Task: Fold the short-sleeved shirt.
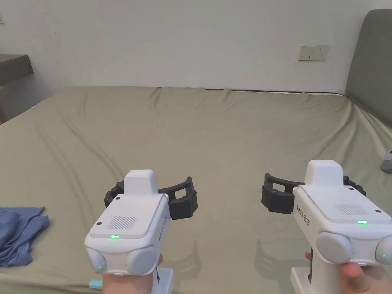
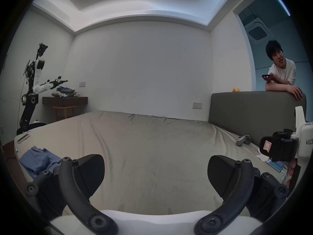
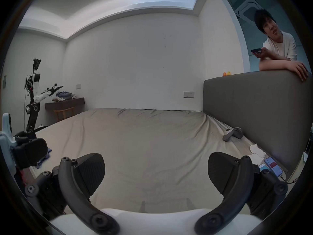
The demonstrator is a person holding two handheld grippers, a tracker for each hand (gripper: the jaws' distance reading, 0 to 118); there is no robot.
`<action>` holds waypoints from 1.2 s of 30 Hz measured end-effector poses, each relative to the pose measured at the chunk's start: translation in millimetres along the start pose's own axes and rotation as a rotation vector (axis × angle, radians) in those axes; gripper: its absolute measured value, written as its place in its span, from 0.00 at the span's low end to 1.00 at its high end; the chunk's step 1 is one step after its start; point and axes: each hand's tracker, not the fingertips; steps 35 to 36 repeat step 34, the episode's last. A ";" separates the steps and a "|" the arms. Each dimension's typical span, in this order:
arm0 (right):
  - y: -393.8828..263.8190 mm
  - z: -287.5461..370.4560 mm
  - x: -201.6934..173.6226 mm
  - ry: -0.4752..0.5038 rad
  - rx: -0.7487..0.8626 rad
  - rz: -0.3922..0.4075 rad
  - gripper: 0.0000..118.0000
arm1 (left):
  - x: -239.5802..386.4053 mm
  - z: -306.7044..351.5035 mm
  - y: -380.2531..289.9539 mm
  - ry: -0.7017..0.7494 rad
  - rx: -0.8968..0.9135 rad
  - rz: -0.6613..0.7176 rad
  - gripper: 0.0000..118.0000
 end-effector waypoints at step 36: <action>-15.3 -12.6 -2.0 -0.103 -0.059 -0.006 1.00 | 5.8 -1.9 -5.3 0.018 -0.008 -0.064 1.00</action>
